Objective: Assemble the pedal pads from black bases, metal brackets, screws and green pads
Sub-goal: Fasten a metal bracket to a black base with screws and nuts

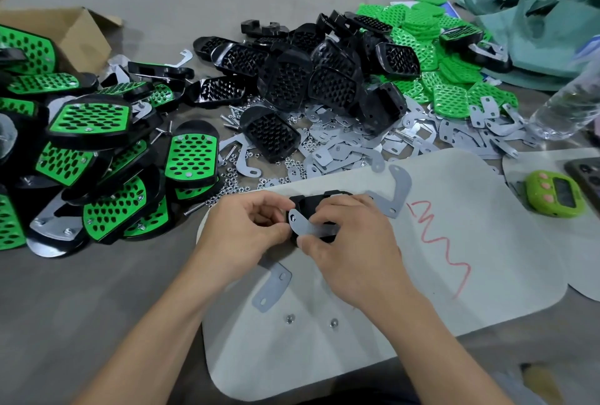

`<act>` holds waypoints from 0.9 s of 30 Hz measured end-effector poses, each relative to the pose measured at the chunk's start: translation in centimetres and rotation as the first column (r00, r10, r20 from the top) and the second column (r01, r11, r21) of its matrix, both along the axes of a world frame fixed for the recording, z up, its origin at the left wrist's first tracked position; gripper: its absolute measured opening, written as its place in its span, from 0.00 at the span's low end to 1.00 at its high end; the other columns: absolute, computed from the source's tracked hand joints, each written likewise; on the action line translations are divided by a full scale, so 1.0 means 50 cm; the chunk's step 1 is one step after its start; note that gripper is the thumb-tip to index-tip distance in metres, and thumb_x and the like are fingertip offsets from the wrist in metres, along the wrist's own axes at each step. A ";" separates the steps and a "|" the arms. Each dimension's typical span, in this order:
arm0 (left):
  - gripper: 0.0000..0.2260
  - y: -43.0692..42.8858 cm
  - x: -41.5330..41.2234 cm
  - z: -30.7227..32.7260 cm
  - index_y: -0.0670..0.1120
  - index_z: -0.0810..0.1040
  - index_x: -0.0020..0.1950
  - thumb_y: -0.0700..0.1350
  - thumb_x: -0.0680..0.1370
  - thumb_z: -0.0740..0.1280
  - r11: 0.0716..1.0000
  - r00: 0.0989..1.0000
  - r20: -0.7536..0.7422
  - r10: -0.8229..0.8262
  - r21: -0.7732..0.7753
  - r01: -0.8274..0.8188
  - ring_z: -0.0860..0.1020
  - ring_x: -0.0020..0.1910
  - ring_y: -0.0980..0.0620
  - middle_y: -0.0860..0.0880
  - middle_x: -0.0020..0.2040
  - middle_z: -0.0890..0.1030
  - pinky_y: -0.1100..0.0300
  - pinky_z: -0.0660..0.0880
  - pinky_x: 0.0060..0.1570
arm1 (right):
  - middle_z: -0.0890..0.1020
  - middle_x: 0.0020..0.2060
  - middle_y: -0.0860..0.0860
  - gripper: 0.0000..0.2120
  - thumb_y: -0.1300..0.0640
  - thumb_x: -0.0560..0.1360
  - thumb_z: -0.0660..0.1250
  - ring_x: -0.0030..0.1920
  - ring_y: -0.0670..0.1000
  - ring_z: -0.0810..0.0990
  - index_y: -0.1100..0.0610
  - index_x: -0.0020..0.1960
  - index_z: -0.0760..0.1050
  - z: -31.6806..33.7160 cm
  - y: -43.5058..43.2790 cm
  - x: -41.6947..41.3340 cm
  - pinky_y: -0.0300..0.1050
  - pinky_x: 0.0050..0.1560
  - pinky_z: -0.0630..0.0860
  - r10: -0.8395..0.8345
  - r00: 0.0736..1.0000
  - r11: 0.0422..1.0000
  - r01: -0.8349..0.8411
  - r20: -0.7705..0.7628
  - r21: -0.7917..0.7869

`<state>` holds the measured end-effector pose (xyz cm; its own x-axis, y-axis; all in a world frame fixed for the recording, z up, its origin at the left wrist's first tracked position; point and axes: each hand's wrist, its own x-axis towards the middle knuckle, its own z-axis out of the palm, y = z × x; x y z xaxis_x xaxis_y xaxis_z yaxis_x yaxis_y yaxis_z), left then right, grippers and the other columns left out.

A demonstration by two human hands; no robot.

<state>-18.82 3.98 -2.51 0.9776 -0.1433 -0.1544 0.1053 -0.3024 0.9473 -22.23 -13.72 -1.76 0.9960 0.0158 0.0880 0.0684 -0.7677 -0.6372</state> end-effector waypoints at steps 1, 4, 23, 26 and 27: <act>0.16 -0.001 -0.001 0.000 0.56 0.86 0.46 0.37 0.66 0.77 1.000 1.000 -0.008 0.013 -0.013 -0.014 0.79 0.35 0.54 0.52 0.36 0.84 0.56 0.78 0.41 | 0.80 0.46 0.41 0.08 0.50 0.68 0.79 0.52 0.46 0.69 0.50 0.44 0.83 0.001 0.001 0.001 0.35 0.51 0.63 0.001 1.000 1.000 -0.001 0.003 -0.012; 0.13 -0.003 -0.006 0.003 0.57 0.86 0.45 0.42 0.66 0.75 1.000 1.000 -0.011 0.022 -0.010 -0.022 0.80 0.36 0.54 0.51 0.37 0.85 0.53 0.78 0.44 | 0.81 0.47 0.42 0.08 0.50 0.69 0.78 0.52 0.47 0.69 0.51 0.45 0.83 0.003 0.005 0.003 0.33 0.50 0.60 0.003 1.000 0.999 -0.002 0.013 -0.045; 0.16 -0.002 0.038 0.013 0.47 0.81 0.45 0.30 0.67 0.78 0.991 0.997 -0.077 -0.029 0.129 0.039 0.74 0.30 0.53 0.53 0.33 0.80 0.57 0.75 0.26 | 0.82 0.42 0.37 0.16 0.63 0.70 0.74 0.43 0.34 0.78 0.43 0.51 0.84 -0.005 -0.056 0.014 0.24 0.44 0.69 -0.301 0.954 0.883 0.273 0.014 0.382; 0.16 -0.004 0.034 0.020 0.51 0.80 0.48 0.33 0.69 0.77 0.973 0.996 -0.029 -0.084 0.211 0.088 0.75 0.31 0.54 0.54 0.35 0.80 0.55 0.79 0.30 | 0.82 0.36 0.35 0.16 0.63 0.71 0.72 0.38 0.39 0.80 0.45 0.52 0.85 -0.010 -0.077 0.025 0.28 0.41 0.71 -0.198 0.972 0.890 0.232 -0.125 0.393; 0.17 -0.005 0.033 0.023 0.53 0.81 0.51 0.36 0.69 0.78 0.961 0.993 -0.009 -0.117 0.253 0.116 0.76 0.32 0.55 0.54 0.37 0.80 0.56 0.79 0.34 | 0.82 0.35 0.38 0.17 0.64 0.71 0.73 0.36 0.40 0.79 0.44 0.51 0.86 -0.011 -0.081 0.028 0.29 0.40 0.71 -0.189 0.972 0.887 0.232 -0.142 0.400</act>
